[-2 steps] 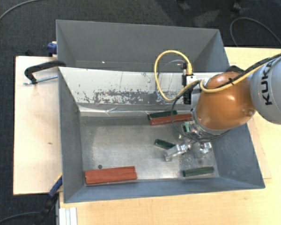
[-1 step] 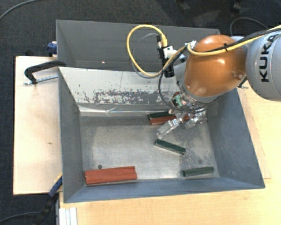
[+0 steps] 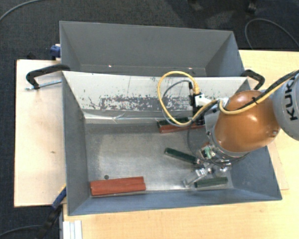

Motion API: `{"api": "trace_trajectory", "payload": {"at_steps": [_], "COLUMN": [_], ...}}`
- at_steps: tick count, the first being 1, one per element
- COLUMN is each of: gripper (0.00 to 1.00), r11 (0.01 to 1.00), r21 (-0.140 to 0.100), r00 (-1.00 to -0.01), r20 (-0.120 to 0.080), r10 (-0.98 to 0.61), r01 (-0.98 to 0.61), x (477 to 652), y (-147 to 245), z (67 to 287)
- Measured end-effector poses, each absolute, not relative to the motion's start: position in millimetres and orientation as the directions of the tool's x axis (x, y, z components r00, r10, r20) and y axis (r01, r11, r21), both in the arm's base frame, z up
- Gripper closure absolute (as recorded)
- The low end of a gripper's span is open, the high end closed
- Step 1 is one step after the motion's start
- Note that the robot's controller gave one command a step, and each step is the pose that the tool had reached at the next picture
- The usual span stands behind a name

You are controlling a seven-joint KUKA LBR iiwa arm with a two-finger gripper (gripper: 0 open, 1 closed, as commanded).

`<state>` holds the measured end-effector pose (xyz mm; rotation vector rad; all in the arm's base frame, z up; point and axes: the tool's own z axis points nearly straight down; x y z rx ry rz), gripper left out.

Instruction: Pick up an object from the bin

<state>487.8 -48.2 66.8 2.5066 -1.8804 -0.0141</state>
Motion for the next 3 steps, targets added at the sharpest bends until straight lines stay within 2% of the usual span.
{"api": "trace_trajectory", "payload": {"at_steps": [1, 2, 3], "gripper": [1.0, 0.0, 0.0], "r11": [-0.283, -0.284, -0.259], "r21": [-0.002, -0.002, -0.012], "r00": [0.283, 0.284, 0.259], "r20": [-0.002, -0.002, -0.001], "r10": [-0.959, -0.959, -0.966], "r01": [-0.959, -0.959, -0.966], "x": [492.7, 492.8, 575.4], "y": [-45.2, -45.1, -34.8], "z": [70.2, 70.3, 77.3]}}
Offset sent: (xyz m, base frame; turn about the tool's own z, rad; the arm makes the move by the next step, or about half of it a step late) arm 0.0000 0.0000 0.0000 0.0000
